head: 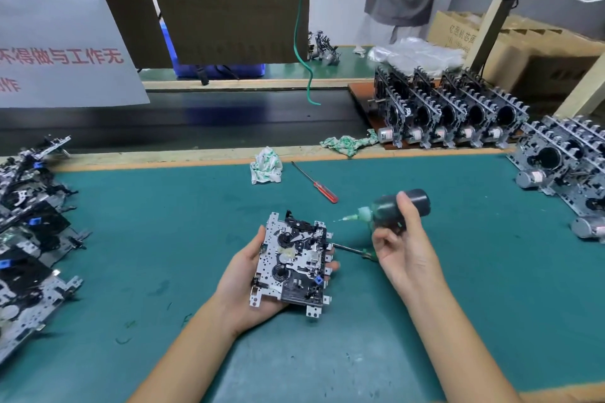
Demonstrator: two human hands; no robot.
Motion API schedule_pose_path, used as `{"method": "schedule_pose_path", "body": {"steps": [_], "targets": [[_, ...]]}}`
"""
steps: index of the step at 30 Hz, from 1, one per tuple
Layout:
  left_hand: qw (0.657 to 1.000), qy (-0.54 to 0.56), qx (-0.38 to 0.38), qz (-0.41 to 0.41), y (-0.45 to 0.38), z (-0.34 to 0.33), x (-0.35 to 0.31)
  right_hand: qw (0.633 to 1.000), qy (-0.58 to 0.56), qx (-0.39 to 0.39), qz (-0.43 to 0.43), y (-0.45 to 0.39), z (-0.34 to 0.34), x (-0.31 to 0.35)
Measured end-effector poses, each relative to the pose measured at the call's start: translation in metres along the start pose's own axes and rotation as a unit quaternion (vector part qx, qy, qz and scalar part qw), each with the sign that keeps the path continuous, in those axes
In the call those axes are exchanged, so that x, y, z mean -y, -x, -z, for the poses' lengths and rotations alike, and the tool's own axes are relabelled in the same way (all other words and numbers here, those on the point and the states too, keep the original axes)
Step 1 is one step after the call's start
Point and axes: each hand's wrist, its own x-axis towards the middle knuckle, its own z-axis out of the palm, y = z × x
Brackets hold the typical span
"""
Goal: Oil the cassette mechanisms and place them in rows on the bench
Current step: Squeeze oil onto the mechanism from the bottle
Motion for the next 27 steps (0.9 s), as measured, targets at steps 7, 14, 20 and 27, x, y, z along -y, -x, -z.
{"method": "schedule_pose_path", "body": {"steps": [7, 14, 20, 27], "targets": [[1.000, -0.011, -0.006, 0.000, 0.001, -0.002, -0.001, 0.987, 0.146, 0.005, 0.061, 0.002, 0.000, -0.013], [1.000, -0.015, -0.021, -0.006, 0.001, -0.003, -0.001, 0.965, 0.226, 0.021, 0.135, 0.007, -0.001, -0.021], [1.000, -0.010, -0.022, -0.006, 0.002, -0.004, 0.000, 0.959, 0.236, 0.023, 0.156, 0.005, 0.002, -0.021], [1.000, 0.001, -0.023, -0.005, 0.002, -0.004, 0.000, 0.951, 0.243, 0.038, 0.185, 0.004, 0.003, -0.021]]}}
